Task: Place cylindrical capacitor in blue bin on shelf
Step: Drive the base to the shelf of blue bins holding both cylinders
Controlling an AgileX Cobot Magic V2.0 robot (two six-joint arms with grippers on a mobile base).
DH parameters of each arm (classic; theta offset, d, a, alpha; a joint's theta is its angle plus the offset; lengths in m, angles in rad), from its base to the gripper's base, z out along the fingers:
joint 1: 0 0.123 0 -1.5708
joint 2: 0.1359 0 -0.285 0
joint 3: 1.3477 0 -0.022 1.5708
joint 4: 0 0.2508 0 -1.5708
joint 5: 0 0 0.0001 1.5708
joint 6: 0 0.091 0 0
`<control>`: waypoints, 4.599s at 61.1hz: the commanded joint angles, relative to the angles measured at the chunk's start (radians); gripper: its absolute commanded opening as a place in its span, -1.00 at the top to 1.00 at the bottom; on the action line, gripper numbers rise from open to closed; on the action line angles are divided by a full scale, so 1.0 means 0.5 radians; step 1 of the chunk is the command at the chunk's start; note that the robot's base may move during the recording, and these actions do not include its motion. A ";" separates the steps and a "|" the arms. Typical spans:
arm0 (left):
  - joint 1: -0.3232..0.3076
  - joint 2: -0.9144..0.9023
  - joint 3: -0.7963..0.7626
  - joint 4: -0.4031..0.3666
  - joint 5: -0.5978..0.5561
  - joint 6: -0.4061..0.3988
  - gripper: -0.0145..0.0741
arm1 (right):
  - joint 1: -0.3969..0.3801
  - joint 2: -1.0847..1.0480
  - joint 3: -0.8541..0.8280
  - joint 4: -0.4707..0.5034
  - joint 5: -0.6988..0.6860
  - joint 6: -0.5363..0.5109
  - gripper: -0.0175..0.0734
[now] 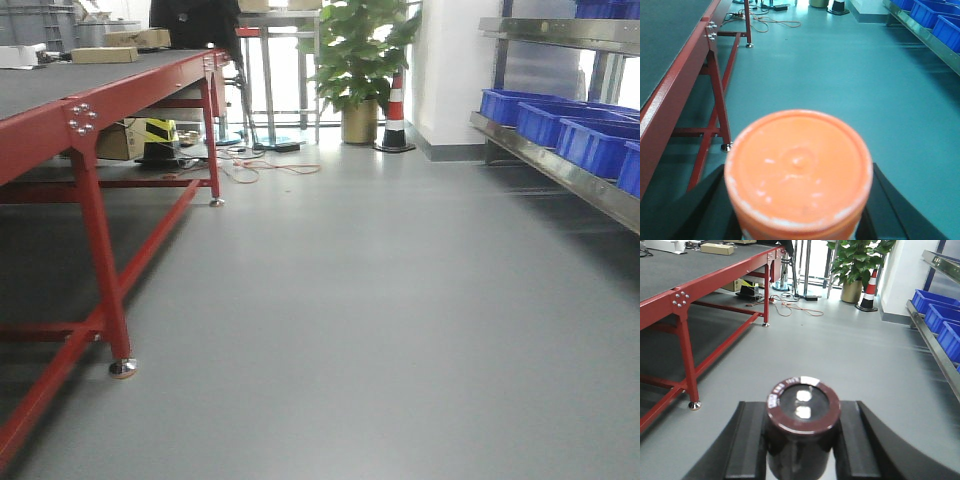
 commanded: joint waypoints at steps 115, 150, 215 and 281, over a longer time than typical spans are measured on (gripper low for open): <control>-0.009 -0.012 -0.007 -0.012 -0.089 0.000 0.92 | 0.004 -0.006 -0.008 -0.009 -0.047 -0.018 0.97; -0.009 -0.012 -0.007 -0.012 -0.089 0.000 0.92 | 0.004 -0.006 -0.008 -0.009 -0.047 -0.018 0.97; -0.009 -0.012 -0.007 -0.012 -0.089 0.000 0.92 | 0.004 -0.006 -0.008 -0.009 -0.047 -0.018 0.97; -0.009 -0.012 -0.007 -0.012 -0.089 0.000 0.92 | 0.004 -0.006 -0.008 -0.009 -0.047 -0.018 0.97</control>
